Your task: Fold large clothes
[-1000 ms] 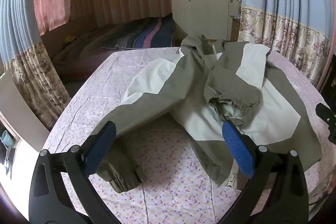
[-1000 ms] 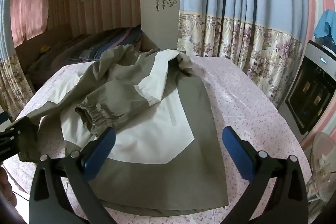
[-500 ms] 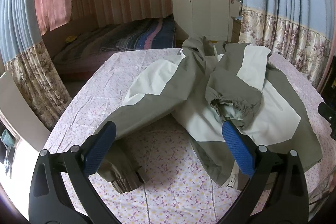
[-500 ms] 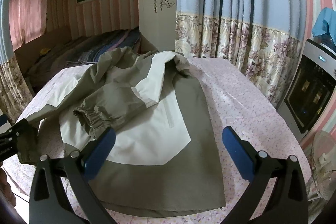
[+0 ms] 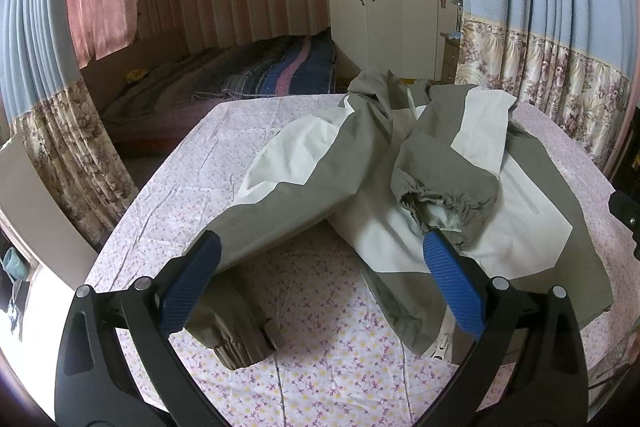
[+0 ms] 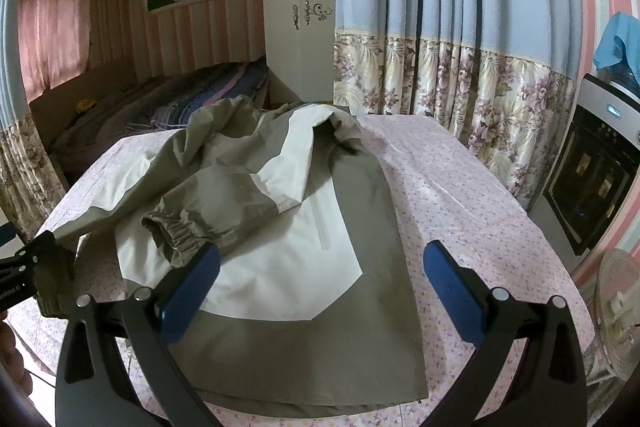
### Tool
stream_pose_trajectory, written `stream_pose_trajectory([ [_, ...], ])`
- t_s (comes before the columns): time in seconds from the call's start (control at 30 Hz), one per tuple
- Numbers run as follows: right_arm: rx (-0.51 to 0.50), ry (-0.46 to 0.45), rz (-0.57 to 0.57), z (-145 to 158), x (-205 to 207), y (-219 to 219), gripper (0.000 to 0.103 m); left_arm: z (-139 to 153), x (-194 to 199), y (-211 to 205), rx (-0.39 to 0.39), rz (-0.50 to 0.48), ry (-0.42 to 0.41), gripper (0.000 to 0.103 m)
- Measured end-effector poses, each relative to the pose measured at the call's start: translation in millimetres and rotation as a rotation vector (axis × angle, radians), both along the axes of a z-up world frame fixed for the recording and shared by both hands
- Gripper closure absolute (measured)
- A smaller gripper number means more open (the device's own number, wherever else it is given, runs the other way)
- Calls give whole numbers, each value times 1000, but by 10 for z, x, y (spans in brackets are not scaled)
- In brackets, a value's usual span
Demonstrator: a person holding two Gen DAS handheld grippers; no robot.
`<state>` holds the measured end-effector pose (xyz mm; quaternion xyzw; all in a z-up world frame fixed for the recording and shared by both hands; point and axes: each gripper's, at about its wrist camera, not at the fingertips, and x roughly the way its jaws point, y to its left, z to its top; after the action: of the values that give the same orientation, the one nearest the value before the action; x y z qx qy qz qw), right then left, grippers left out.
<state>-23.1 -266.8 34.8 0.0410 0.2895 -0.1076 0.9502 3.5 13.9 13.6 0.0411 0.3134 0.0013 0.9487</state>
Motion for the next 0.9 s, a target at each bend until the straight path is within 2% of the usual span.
stream_pose_trajectory([
  [0.9,18,-1,4,-45,51,-5,2,34,-4,-25,3,7,1,3],
])
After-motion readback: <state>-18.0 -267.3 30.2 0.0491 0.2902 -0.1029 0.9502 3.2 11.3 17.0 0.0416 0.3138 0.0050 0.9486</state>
